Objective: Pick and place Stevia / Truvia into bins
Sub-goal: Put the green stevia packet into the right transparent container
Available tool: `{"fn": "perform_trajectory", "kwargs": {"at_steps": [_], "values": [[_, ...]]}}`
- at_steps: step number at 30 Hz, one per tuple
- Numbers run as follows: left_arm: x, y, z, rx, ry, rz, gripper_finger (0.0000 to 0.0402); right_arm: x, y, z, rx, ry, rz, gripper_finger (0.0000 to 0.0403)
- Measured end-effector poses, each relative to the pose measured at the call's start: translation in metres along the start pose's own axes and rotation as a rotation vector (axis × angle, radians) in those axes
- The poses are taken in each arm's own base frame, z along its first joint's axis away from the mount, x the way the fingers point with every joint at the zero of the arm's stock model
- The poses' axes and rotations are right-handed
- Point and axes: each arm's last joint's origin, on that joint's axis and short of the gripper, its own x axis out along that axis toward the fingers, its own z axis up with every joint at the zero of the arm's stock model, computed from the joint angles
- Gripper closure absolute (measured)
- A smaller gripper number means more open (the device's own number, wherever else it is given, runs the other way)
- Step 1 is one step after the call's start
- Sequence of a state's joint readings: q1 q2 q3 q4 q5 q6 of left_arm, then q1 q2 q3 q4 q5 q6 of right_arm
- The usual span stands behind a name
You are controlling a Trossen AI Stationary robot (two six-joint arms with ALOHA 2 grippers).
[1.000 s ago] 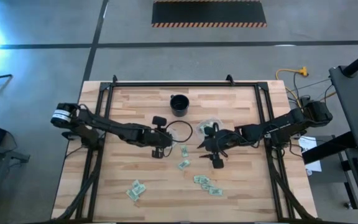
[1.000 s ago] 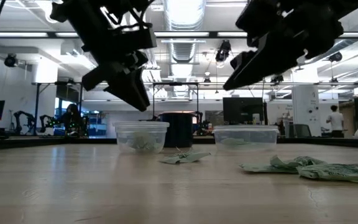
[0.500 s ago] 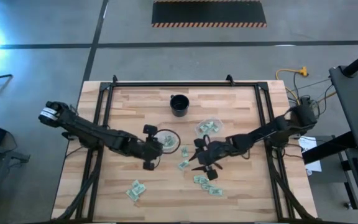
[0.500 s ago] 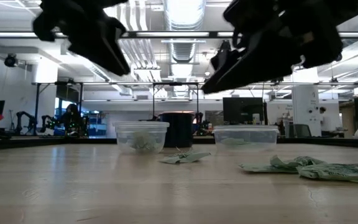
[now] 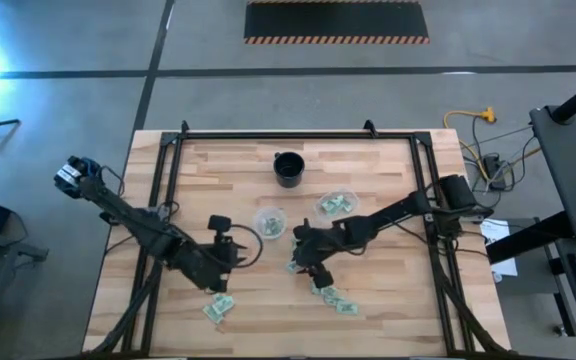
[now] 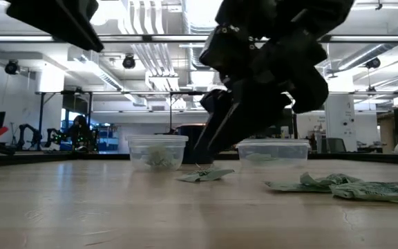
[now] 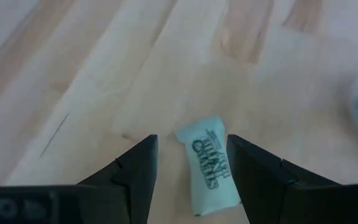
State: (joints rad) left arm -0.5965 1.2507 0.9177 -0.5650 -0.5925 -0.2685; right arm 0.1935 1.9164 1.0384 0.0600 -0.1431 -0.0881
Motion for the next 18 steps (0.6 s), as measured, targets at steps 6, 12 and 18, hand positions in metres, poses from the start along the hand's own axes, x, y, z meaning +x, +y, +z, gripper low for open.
{"fn": "perform_trajectory", "kwargs": {"at_steps": [6,12,18], "values": [[-0.006,-0.012,-0.014,-0.007,-0.014,0.024,0.0299,0.018,-0.005,0.001,-0.007,0.085,0.020,0.0231],[-0.007,-0.017,-0.022,-0.022,-0.013,0.041,0.0299,0.025,-0.010,0.004,0.003,0.133,0.022,0.0239],[-0.007,-0.017,-0.023,-0.033,-0.010,0.041,0.0299,0.021,-0.010,0.003,0.014,0.143,0.018,0.0256]]}}
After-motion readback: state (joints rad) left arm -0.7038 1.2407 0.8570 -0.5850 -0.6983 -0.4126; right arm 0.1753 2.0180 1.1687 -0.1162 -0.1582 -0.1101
